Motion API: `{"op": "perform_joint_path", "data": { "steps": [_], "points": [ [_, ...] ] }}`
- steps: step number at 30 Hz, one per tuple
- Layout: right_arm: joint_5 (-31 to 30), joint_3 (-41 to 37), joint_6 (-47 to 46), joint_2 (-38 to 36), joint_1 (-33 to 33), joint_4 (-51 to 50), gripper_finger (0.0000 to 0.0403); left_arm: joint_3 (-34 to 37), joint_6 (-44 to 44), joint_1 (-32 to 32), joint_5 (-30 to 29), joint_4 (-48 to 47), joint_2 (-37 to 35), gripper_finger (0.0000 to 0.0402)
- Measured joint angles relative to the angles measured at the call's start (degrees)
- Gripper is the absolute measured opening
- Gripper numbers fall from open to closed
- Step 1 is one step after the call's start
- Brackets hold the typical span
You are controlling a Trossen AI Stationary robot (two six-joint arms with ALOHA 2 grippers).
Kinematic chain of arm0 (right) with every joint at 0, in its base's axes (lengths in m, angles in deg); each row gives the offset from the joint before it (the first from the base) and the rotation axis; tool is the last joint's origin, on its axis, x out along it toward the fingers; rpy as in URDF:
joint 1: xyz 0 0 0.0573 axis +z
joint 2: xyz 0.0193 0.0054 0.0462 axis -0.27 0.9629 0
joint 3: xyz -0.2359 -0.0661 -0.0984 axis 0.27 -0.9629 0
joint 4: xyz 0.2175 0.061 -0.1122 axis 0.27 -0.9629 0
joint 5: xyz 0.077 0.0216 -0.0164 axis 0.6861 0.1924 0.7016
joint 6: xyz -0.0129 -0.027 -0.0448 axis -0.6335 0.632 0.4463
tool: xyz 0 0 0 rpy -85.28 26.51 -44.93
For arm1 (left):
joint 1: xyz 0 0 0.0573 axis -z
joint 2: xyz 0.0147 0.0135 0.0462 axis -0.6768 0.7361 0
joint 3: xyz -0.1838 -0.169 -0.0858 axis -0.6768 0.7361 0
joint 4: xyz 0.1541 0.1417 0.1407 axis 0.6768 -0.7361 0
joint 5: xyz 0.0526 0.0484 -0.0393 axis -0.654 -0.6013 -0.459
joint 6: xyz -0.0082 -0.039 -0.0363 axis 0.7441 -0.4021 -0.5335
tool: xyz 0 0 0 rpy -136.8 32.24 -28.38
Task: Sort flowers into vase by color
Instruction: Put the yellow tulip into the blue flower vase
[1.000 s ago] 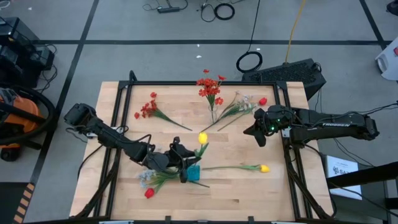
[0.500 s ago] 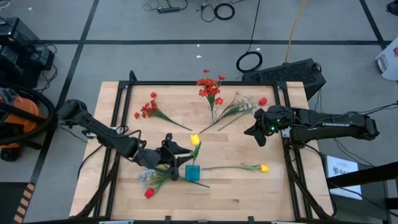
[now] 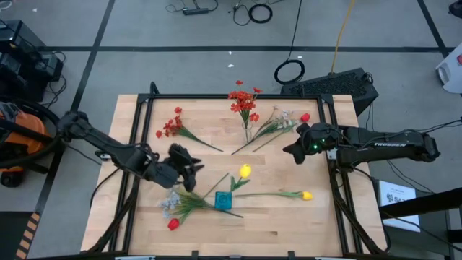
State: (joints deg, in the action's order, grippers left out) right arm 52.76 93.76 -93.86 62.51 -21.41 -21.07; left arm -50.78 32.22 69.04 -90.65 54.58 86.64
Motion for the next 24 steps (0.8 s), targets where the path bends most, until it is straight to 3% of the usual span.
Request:
{"op": "perform_joint_path", "data": {
  "steps": [5,13,19,24],
  "points": [
    [-5.2,0.0,-7.4,0.3,2.2,0.0,0.0000,0.0,-7.4,-2.5,-0.1,-12.0,-2.7,0.0107],
    [-13.8,0.0,-20.3,6.1,10.3,0.8,0.0000,0.0,-9.2,-5.5,2.2,-24.9,-4.4,0.0094],
    [-18.4,3.6,-31.1,15.0,18.0,-1.0,0.0000,3.1,-9.4,-5.8,2.2,-26.4,-6.1,0.0093],
    [-19.4,11.1,-40.4,22.4,21.7,-12.7,0.0000,7.4,-13.4,-5.8,2.2,-26.3,-8.9,0.0093]
  ]
}}
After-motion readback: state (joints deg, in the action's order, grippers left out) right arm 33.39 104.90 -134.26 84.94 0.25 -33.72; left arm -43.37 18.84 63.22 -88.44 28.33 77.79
